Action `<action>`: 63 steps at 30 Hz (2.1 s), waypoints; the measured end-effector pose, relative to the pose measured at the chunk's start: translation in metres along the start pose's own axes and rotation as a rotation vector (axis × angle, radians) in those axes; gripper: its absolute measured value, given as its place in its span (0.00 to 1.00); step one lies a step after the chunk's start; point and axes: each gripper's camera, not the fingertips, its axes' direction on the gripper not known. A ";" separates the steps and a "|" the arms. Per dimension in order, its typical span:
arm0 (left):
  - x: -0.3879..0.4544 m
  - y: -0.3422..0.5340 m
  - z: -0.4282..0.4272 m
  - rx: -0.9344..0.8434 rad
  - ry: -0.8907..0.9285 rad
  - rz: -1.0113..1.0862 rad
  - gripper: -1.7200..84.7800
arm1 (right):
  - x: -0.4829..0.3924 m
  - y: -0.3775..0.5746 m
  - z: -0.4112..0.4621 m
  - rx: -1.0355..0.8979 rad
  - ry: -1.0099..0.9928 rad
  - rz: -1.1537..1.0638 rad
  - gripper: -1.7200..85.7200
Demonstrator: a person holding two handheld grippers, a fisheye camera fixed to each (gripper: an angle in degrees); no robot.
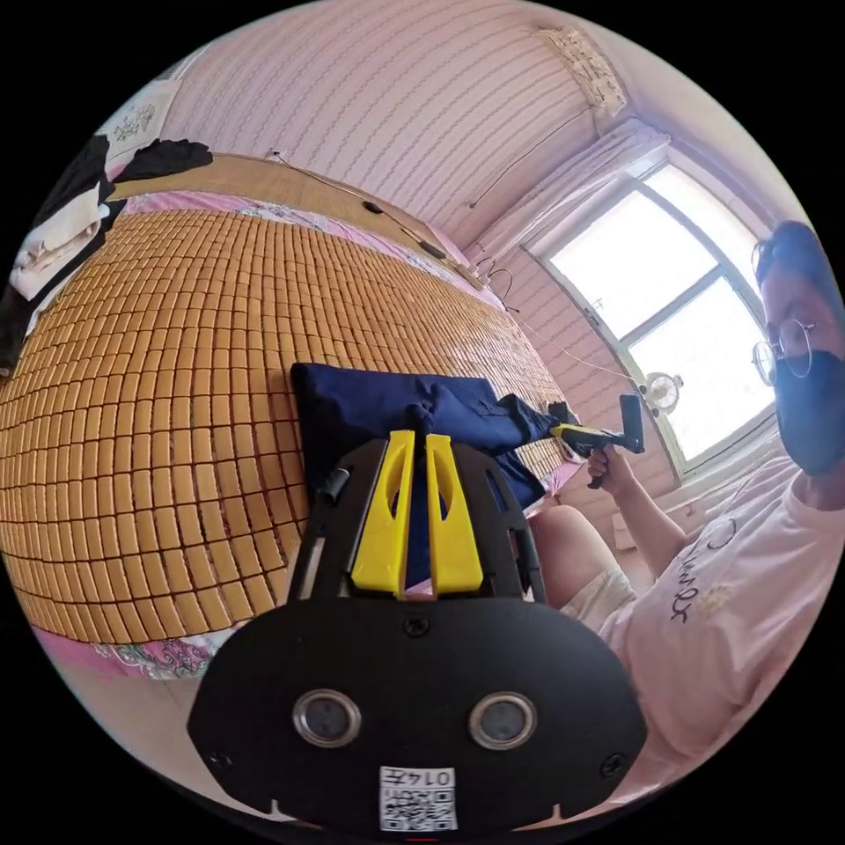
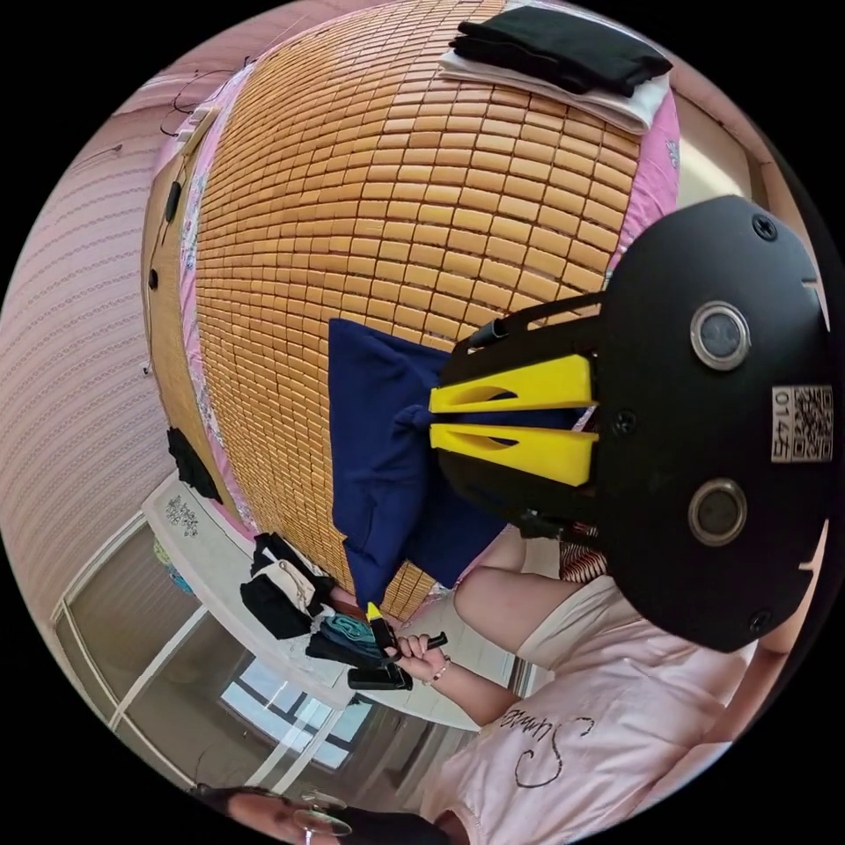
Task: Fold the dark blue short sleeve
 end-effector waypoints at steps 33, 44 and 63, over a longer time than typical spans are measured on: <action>0.174 0.097 0.047 -0.374 -0.139 0.276 0.02 | -0.249 -0.010 0.185 -0.334 0.147 -0.361 0.03; 0.242 0.096 0.094 -0.331 -0.121 0.365 0.02 | -0.314 -0.082 0.251 -0.343 0.203 -0.408 0.02; 0.291 0.110 0.202 -0.421 -0.225 0.557 0.01 | -0.359 -0.295 0.429 -0.736 0.368 -0.532 0.01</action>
